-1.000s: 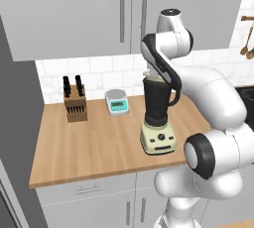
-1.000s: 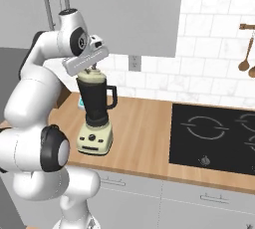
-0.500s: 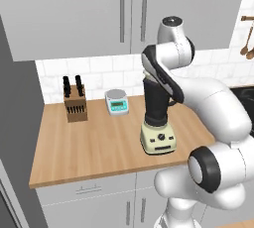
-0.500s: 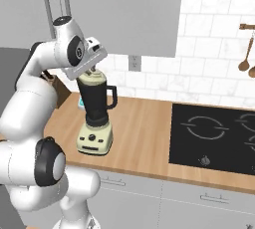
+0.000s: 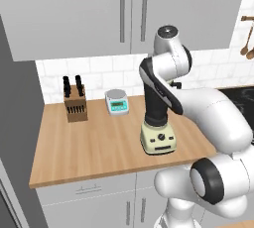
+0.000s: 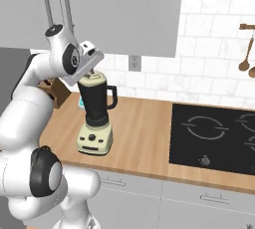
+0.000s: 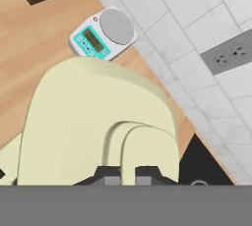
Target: Close the lid blender by securely placing the lid on top.
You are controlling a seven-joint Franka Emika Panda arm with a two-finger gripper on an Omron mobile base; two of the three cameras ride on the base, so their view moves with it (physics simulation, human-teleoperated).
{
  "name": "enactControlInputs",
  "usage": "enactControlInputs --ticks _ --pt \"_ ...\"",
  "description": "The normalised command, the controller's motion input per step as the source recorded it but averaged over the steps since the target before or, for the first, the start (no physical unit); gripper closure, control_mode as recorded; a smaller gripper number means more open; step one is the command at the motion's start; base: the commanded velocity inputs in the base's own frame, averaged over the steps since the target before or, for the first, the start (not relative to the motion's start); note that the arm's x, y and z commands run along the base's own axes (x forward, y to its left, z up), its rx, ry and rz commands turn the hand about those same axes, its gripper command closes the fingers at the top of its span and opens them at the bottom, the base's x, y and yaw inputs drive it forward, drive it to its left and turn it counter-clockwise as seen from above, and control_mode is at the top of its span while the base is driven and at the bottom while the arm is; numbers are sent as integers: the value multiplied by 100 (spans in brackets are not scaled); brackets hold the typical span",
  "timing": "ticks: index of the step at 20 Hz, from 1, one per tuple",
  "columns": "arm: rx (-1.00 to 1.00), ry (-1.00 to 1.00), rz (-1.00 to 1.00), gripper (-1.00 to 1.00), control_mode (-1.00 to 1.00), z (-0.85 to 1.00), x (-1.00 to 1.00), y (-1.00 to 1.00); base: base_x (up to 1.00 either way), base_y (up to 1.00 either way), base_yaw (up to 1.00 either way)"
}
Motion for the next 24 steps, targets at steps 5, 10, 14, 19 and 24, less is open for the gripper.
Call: enactControlInputs --ticks 5,10,14,19,24 --pt "-3 2 0 100 -100 -1 2 0 0 0 0" --pt "-20 0 0 100 -100 -23 -14 0 0 0 0" --pt "-5 0 0 100 -100 -1 0 0 0 0 0" --pt "-1 0 0 -100 -100 0 -2 0 0 0 0" --pt "0 -6 0 -100 -100 0 -29 0 0 0 0"
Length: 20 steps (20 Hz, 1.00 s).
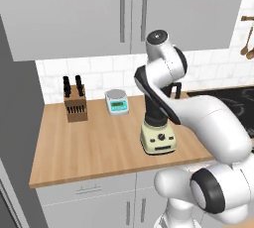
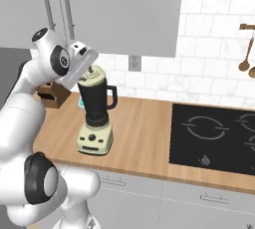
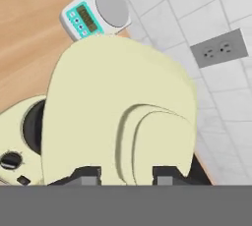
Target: Close the lid blender by securely placing the lid on top.
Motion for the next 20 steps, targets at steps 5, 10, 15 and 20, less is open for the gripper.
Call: enactControlInputs --ticks 5,10,15,20 --pt "2 -16 0 -100 -100 7 -57 0 0 0 0" --pt "7 -24 0 -100 -100 12 -93 0 0 0 0" --pt "21 -26 -2 -100 -100 4 -100 -51 0 0 0" --pt "49 -20 -2 -100 -100 0 -100 -79 0 0 0"
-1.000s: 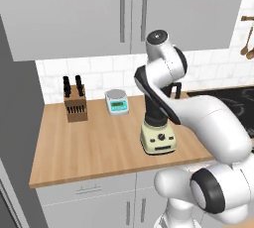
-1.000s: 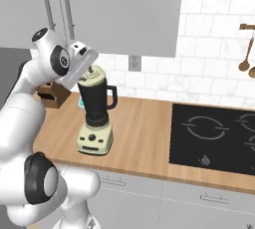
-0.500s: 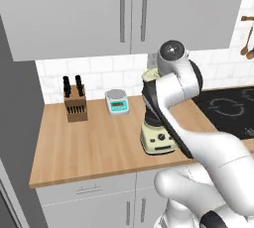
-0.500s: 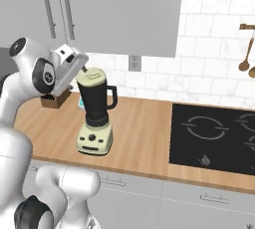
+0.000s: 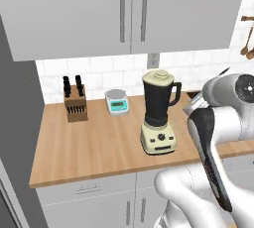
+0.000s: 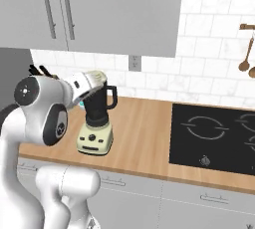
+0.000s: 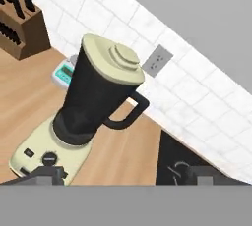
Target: Close the lid blender by securely placing the lid on top.
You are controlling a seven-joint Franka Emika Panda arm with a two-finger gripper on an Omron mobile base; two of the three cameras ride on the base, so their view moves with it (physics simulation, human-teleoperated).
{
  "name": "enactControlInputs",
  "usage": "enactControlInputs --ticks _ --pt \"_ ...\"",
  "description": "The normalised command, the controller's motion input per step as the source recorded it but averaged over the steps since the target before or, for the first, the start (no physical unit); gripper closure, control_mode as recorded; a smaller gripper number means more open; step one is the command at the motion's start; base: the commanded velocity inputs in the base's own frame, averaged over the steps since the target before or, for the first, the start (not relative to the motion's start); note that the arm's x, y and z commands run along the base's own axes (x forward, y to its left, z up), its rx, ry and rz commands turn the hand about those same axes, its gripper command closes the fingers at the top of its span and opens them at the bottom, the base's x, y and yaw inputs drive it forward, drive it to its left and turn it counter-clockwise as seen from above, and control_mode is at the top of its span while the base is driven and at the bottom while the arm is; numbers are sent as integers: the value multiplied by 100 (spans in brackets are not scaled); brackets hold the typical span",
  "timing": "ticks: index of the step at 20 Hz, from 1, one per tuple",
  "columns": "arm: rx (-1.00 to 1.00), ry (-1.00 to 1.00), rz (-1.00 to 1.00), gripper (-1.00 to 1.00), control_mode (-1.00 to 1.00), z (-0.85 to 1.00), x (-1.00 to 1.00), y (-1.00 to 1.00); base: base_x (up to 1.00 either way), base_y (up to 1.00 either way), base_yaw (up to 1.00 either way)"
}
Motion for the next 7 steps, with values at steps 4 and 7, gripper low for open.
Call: enactControlInputs --ticks 4,7 --pt "53 -27 -4 -100 -100 59 -94 -77 0 0 0" --pt "41 -35 -8 -100 -100 98 -57 -82 0 0 0"
